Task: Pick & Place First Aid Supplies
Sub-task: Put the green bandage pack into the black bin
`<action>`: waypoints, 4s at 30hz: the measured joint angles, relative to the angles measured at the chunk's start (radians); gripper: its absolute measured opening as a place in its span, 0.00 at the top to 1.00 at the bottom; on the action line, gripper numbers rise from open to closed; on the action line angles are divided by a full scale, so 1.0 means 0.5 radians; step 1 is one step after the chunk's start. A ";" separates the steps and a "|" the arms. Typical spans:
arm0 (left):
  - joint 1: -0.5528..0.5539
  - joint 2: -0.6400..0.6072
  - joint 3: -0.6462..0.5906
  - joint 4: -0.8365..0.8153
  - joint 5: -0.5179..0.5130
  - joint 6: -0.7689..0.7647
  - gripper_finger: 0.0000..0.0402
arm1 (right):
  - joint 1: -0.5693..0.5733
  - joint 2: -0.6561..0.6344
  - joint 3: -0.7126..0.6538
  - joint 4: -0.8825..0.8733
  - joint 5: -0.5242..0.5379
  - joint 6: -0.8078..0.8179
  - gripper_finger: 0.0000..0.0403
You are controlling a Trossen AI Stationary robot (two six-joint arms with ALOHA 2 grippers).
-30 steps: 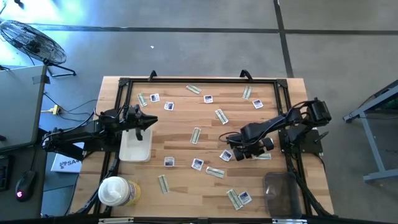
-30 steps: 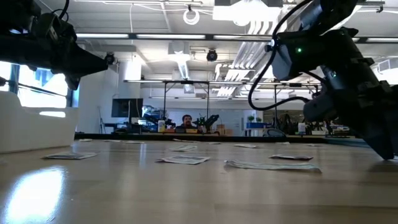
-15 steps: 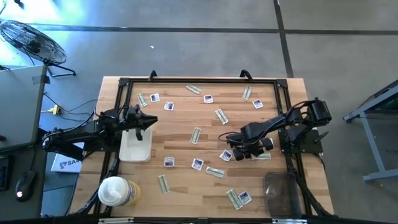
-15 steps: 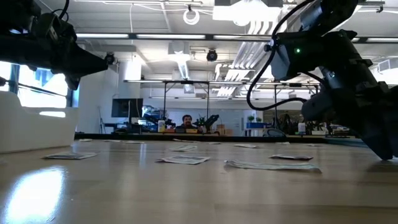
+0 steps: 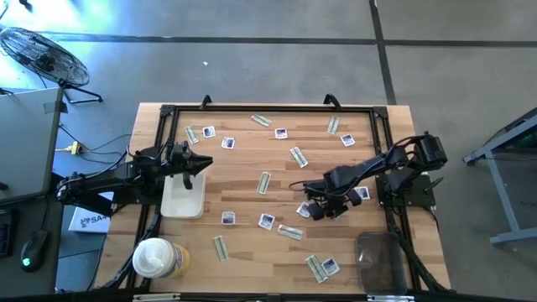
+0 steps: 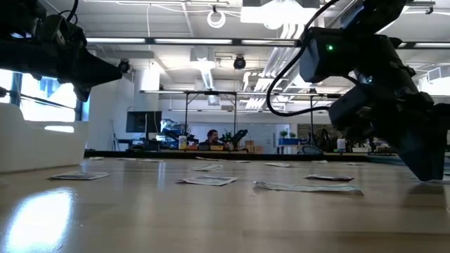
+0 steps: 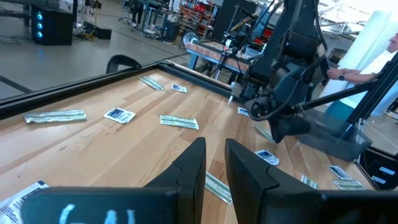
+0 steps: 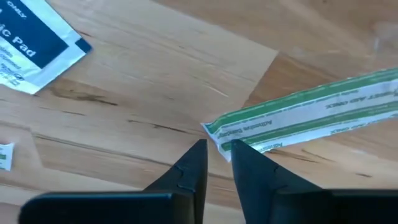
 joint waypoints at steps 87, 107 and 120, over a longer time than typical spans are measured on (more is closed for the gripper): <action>0.000 0.000 -0.001 0.000 0.000 0.000 0.85 | 1.241 -0.005 0.398 -0.318 -0.605 1.186 0.82; 0.000 0.000 0.000 0.000 0.000 0.000 0.85 | 0.969 0.475 1.209 -0.063 0.076 1.394 0.76; 0.000 0.000 -0.001 0.000 0.000 0.000 0.85 | 0.776 0.944 1.709 -0.445 0.198 1.000 0.76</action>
